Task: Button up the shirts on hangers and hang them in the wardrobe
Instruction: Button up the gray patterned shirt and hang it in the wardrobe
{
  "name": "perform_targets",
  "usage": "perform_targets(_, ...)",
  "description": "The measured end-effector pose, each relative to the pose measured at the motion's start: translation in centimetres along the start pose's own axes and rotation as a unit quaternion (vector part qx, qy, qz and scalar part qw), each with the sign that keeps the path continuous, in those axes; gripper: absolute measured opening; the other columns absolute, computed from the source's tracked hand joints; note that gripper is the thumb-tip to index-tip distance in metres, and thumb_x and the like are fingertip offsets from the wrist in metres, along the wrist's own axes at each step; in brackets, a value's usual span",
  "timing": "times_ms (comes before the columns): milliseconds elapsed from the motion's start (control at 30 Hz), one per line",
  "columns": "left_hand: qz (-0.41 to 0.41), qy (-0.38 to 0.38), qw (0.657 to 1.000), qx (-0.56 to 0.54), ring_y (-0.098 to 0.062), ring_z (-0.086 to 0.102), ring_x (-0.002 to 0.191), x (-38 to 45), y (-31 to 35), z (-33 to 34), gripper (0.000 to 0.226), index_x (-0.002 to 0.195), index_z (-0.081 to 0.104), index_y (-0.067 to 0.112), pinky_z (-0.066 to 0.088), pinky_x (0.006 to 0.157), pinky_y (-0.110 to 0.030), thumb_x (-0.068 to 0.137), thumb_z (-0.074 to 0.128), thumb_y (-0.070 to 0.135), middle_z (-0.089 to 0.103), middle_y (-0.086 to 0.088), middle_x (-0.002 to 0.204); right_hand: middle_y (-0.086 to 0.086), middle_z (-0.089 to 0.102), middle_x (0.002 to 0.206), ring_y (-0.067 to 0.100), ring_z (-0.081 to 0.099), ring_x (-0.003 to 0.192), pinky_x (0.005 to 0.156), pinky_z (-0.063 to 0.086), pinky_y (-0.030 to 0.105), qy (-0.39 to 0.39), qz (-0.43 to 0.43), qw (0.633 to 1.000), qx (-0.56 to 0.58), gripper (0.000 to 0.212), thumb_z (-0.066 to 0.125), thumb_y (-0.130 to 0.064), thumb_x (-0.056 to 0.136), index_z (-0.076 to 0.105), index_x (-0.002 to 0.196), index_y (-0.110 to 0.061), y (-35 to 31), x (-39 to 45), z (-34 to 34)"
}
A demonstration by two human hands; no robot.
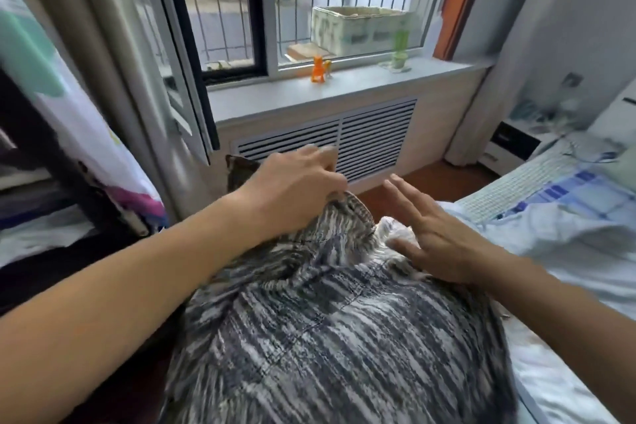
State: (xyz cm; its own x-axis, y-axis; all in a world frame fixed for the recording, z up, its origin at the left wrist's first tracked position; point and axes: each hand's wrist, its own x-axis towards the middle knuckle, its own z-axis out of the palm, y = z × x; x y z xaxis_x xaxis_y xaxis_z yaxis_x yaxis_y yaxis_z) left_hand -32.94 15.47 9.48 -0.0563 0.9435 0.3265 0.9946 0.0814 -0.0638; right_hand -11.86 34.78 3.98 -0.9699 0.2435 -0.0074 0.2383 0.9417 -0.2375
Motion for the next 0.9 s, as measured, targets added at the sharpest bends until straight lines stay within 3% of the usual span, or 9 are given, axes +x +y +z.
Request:
perform_targets(67,0.0,0.047,0.999,-0.011,-0.014,0.065,0.079,0.4,2.0,-1.2,0.009,0.094,0.065,0.033,0.044,0.058,-0.029,0.101,0.061,0.032,0.067,0.011,0.09,-0.018,-0.007,0.168,0.006,0.002,0.153,0.122,0.012,0.031,0.038,-0.002,0.998,0.055,0.094,0.056,-0.057,0.096,-0.017,0.155,-0.047,-1.4,1.4,-0.7)
perform_targets(133,-0.031,0.067,0.997,-0.033,-0.022,0.07,0.074,0.8,3.9,-2.2,0.015,0.09,0.063,0.031,0.051,0.058,-0.033,0.099,0.062,0.019,0.072,0.006,0.085,-0.011,0.031,0.158,0.011,0.028,0.143,0.117,0.025,0.033,0.035,-0.024,0.995,0.095,0.08,0.067,-0.044,0.093,0.018,0.157,-0.045,-2.6,3.3,-1.0)
perform_targets(233,-0.068,0.051,0.996,-0.005,-0.027,0.072,0.08,0.7,6.8,-2.7,0.018,0.085,0.058,0.031,0.054,0.063,-0.036,0.097,0.059,0.017,0.073,0.002,0.087,-0.003,0.068,0.101,0.017,0.06,0.095,0.086,0.049,0.033,0.004,-0.028,0.989,0.145,0.019,0.072,-0.032,0.089,0.068,0.104,-0.022,-3.1,5.1,-0.3)
perform_targets(400,-0.174,-0.028,0.984,-0.024,-0.027,0.07,0.081,-2.1,7.9,-1.4,0.029,0.116,0.05,0.023,0.061,0.073,-0.045,0.1,0.057,0.046,0.068,-0.003,0.091,0.01,0.072,0.091,0.02,0.064,0.083,0.075,0.052,0.033,-0.07,0.052,0.995,0.057,0.007,0.063,-0.01,0.088,0.066,0.088,-0.016,0.5,5.1,1.4)
perform_targets(467,-0.184,-0.108,0.976,-0.049,-0.026,0.065,0.079,-3.8,8.7,-0.4,0.073,0.152,0.016,0.032,0.061,0.075,-0.045,0.098,0.065,0.034,0.062,-0.005,0.095,0.006,0.071,0.097,0.028,0.065,0.093,0.08,0.052,0.039,-0.018,0.042,0.999,-0.002,0.016,0.058,-0.006,0.084,0.062,0.094,-0.018,1.3,4.7,0.7)
perform_targets(533,-0.181,-0.139,0.971,-0.078,-0.023,0.061,0.073,-5.3,9.9,0.5,0.107,0.156,-0.018,0.04,0.06,0.071,-0.042,0.095,0.062,0.003,0.058,-0.006,0.097,0.008,0.068,0.101,0.03,0.064,0.095,0.079,0.049,0.04,0.039,0.014,0.998,-0.055,0.014,0.055,-0.006,0.086,0.055,0.095,-0.017,1.7,4.2,-0.7)
perform_targets(633,-0.253,-0.097,0.96,-0.065,-0.03,0.063,0.083,-4.4,10.1,0.2,0.068,0.153,0.022,0.02,0.056,0.074,-0.046,0.095,0.049,-0.001,0.058,-0.007,0.097,0.008,0.066,0.091,0.033,0.065,0.083,0.066,0.041,0.038,0.148,-0.04,0.979,-0.133,0.018,0.052,0.0,0.091,0.046,0.09,-0.017,2.8,2.7,-3.3)
perform_targets(700,-0.304,-0.069,0.948,-0.057,-0.032,0.063,0.09,-3.1,10.2,-1.3,0.014,0.109,0.051,0.016,0.053,0.075,-0.044,0.099,0.046,0.008,0.063,-0.008,0.1,0.008,0.061,0.079,0.033,0.062,0.07,0.064,0.032,0.034,0.209,-0.067,0.963,-0.153,0.022,0.053,0.002,0.093,0.044,0.088,-0.018,3.5,1.0,-5.1)
perform_targets(900,-0.224,0.02,0.971,-0.079,-0.022,0.061,0.088,-4.2,12.3,-2.7,0.016,0.091,0.052,0.02,0.055,0.078,-0.043,0.097,0.044,0.008,0.058,0.002,0.095,0.008,0.07,0.1,0.028,0.068,0.083,0.077,0.049,0.039,0.254,-0.185,0.92,-0.234,0.026,0.061,-0.014,0.097,0.052,0.121,-0.009,5.1,-7.2,-8.4)
